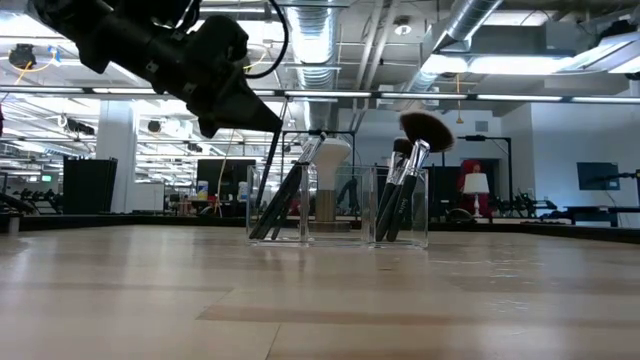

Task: Put items in baskets/containers
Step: Put the black eyeshadow brush into the transparent organizer

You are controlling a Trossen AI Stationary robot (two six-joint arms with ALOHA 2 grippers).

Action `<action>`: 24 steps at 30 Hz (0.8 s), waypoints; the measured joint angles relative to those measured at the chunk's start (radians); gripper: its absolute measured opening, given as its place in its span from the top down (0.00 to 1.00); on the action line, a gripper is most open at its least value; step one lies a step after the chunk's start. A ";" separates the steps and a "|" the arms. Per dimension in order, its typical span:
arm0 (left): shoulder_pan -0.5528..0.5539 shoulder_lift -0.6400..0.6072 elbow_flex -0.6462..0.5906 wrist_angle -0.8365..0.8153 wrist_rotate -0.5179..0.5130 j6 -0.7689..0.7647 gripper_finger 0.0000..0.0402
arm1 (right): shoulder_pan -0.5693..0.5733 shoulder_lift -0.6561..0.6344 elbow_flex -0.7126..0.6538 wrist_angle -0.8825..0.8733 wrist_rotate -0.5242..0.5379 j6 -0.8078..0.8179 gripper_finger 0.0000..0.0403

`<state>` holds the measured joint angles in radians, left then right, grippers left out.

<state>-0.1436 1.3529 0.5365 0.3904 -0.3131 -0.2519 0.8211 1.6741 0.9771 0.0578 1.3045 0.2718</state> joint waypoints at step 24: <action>0.000 0.000 -0.002 0.006 0.044 -0.045 0.84 | 0.000 0.000 0.000 -0.001 0.000 0.000 0.74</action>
<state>-0.1440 1.3529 0.5350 0.3965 -0.2687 -0.2970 0.8211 1.6745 0.9771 0.0570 1.3048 0.2714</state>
